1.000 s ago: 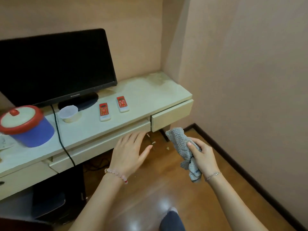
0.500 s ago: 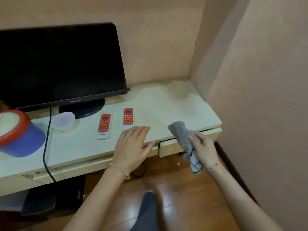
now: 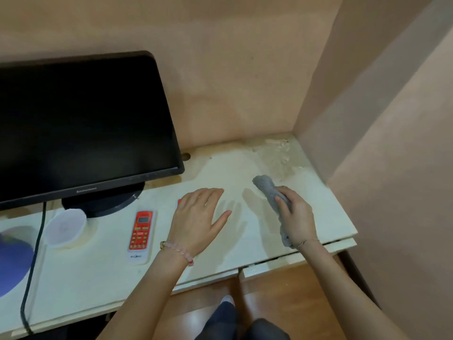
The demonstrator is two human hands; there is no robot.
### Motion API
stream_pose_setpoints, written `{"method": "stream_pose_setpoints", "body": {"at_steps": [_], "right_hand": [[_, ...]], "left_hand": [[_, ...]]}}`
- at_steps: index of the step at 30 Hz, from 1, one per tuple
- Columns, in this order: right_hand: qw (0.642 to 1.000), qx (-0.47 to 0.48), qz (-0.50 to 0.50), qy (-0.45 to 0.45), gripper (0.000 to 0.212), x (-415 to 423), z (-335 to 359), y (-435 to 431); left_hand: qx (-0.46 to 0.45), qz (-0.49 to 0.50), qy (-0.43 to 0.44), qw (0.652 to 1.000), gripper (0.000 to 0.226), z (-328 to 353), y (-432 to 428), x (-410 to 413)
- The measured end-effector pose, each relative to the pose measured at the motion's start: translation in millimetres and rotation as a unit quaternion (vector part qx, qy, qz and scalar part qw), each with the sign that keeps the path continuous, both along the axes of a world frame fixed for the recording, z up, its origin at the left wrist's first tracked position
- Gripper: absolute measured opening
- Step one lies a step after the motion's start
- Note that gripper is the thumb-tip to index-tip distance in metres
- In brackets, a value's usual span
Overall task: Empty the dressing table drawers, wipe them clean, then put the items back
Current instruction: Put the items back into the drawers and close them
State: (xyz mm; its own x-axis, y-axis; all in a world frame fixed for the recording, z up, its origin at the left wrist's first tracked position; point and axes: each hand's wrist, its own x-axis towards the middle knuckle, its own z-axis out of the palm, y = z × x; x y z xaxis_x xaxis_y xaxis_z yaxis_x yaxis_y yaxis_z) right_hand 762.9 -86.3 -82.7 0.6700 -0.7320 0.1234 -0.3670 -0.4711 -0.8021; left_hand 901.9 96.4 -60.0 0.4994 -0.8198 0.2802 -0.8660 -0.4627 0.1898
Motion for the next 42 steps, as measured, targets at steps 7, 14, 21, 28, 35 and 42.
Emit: {"method": "stream_pose_setpoints", "body": {"at_steps": [7,14,21,28,35,42], "right_hand": [[0.988,0.002,0.107,0.108,0.026,18,-55,6],[0.978,0.151,0.126,0.063,0.040,13,-55,-4],[0.971,0.196,-0.002,0.136,0.033,24,-54,-19],[0.952,0.238,0.044,0.189,0.011,34,-51,-38],[0.940,0.320,0.082,0.081,0.006,23,-32,-50],[0.919,0.371,0.134,-0.006,0.008,8,1,-51]], "left_hand": [[0.032,0.018,0.047,0.998,0.049,-28,-6,17],[0.081,0.030,0.206,0.975,0.060,-63,-23,20],[0.109,0.019,0.316,0.942,0.054,-85,-54,25],[0.095,-0.007,0.325,0.941,0.032,-91,-74,30],[0.023,-0.009,0.385,0.922,0.010,-82,-71,32],[-0.090,-0.002,0.477,0.874,0.010,-27,-59,14]]}}
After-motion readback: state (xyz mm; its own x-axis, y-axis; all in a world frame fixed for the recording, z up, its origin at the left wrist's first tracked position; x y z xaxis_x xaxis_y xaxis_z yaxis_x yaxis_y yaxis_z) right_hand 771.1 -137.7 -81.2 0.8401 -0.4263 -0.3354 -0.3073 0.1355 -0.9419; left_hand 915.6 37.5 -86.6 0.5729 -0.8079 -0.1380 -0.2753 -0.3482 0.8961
